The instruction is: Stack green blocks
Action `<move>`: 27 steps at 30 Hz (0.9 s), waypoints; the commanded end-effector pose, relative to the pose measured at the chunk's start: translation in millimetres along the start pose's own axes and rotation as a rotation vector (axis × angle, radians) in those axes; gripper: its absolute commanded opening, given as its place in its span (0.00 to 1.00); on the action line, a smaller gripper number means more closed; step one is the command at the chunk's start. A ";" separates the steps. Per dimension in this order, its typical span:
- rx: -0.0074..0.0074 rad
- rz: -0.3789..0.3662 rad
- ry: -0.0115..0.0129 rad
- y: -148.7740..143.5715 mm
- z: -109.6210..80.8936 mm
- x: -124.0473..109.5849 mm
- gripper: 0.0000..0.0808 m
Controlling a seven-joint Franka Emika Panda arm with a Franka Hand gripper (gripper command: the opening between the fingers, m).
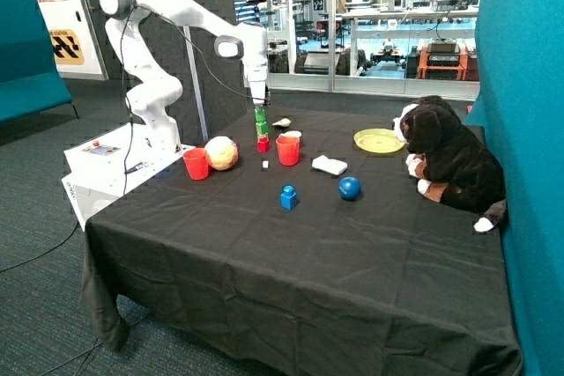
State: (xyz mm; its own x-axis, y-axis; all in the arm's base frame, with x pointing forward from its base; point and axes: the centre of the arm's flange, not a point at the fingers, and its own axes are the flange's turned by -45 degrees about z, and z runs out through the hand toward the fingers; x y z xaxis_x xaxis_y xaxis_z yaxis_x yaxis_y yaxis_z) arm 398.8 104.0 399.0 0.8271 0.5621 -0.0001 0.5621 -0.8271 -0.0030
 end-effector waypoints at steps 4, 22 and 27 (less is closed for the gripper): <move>-0.0030 -0.002 0.0001 -0.1 6.6 -0.6 0.00; -0.0030 -0.010 0.0000 -10.3 11.7 2.0 0.00; -0.0030 0.000 0.0001 -9.7 13.7 0.2 0.00</move>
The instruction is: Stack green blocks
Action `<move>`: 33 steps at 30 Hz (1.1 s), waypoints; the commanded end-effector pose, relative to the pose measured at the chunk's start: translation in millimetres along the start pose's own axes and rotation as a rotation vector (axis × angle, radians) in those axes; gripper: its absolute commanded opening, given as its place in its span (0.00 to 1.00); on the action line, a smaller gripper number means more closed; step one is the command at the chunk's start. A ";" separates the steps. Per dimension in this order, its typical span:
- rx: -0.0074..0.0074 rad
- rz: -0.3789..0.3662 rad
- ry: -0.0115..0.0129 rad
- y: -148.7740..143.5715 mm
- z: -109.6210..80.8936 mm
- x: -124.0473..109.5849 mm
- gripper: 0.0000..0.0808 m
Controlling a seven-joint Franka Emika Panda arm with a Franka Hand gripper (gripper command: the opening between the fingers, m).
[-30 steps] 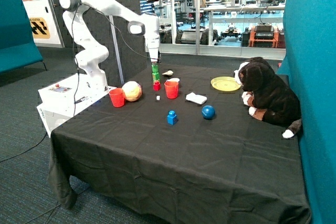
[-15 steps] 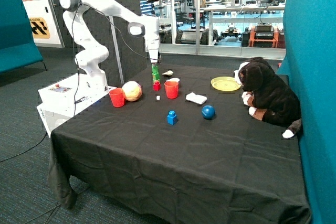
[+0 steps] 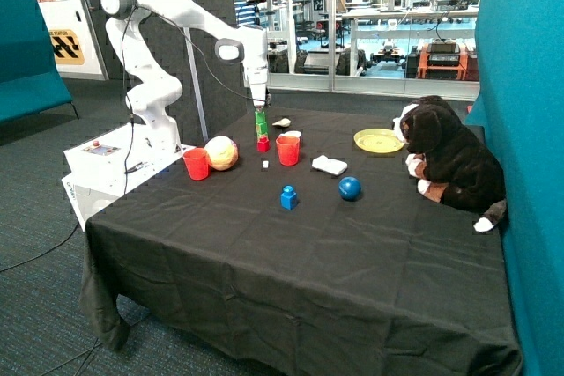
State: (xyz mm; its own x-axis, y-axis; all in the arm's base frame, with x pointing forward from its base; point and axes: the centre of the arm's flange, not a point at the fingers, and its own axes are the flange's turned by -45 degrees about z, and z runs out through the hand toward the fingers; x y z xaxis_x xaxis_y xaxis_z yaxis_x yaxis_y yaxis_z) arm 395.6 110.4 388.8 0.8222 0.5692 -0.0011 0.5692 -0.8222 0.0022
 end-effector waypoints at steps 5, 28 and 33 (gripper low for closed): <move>0.0022 0.017 0.0010 -0.4 6.1 -2.7 0.00; 0.0022 0.031 0.0010 4.0 7.2 1.3 0.53; 0.0022 0.029 0.0010 3.6 7.5 2.1 0.77</move>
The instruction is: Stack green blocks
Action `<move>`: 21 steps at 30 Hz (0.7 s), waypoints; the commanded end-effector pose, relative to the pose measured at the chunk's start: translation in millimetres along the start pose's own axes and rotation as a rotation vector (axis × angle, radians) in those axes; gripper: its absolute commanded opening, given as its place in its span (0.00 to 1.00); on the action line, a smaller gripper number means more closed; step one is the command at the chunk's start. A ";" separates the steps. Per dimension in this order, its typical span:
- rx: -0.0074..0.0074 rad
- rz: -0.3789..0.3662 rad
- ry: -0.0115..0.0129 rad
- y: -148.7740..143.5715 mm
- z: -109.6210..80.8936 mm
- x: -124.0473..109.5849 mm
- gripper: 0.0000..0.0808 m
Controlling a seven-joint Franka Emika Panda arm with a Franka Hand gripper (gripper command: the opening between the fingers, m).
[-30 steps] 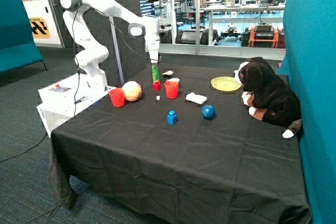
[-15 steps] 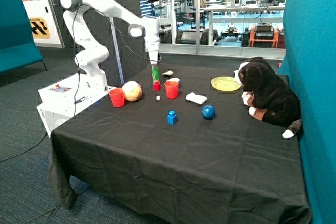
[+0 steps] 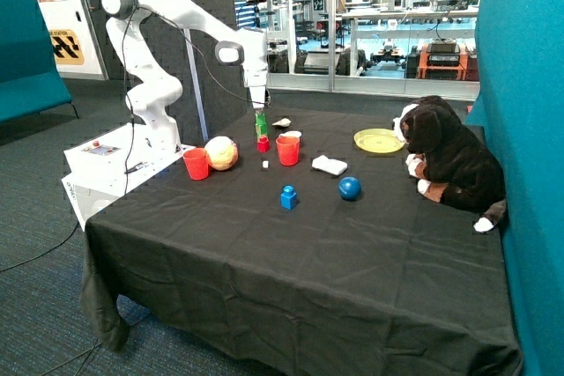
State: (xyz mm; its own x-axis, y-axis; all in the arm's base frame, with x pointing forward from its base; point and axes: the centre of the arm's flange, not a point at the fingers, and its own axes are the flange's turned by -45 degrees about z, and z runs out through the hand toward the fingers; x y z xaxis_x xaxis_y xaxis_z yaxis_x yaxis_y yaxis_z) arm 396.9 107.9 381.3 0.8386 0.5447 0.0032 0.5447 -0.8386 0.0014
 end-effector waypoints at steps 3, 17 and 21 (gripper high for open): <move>0.0014 0.000 -0.0032 0.5 0.3 2.8 0.87; 0.0015 -0.006 -0.0032 -2.4 1.5 5.6 0.98; 0.0015 -0.009 -0.0032 -3.1 1.1 7.0 0.97</move>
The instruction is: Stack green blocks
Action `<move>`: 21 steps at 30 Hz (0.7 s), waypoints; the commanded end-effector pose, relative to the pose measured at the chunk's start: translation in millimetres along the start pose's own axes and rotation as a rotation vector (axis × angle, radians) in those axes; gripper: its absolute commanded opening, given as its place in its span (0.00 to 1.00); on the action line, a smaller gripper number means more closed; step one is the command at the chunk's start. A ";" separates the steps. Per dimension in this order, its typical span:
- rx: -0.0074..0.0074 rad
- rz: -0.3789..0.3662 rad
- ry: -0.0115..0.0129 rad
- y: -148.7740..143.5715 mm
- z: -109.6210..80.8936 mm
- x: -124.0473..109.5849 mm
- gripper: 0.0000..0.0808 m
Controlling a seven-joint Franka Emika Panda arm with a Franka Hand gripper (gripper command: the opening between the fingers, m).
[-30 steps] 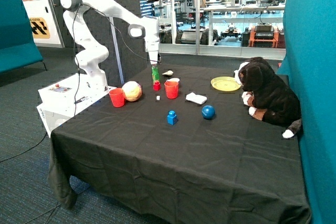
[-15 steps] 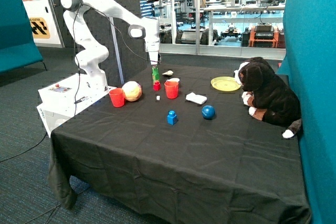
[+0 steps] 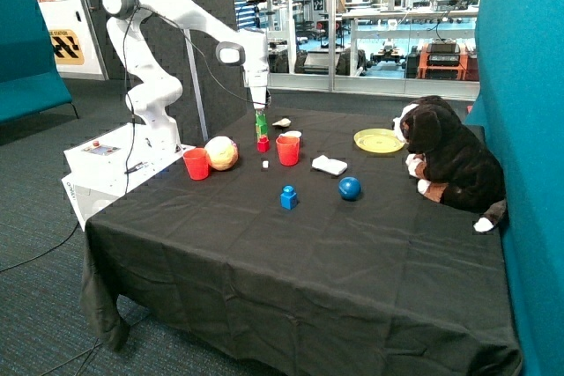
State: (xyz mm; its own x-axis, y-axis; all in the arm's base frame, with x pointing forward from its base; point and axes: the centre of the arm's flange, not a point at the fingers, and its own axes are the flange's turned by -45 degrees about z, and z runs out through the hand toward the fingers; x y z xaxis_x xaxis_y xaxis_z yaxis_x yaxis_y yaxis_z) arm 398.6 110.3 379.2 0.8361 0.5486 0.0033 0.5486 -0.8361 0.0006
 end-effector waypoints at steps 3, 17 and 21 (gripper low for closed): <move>0.0007 -0.004 -0.0033 -2.2 -1.4 5.1 0.98; 0.0006 0.001 -0.0033 0.5 -5.1 6.8 1.00; 0.0006 0.001 -0.0033 2.1 -7.2 6.3 1.00</move>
State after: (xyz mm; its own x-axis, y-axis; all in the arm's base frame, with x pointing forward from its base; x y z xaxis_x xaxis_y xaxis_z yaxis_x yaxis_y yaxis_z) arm 403.1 114.5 381.6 0.8355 0.5494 0.0075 0.5494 -0.8355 0.0002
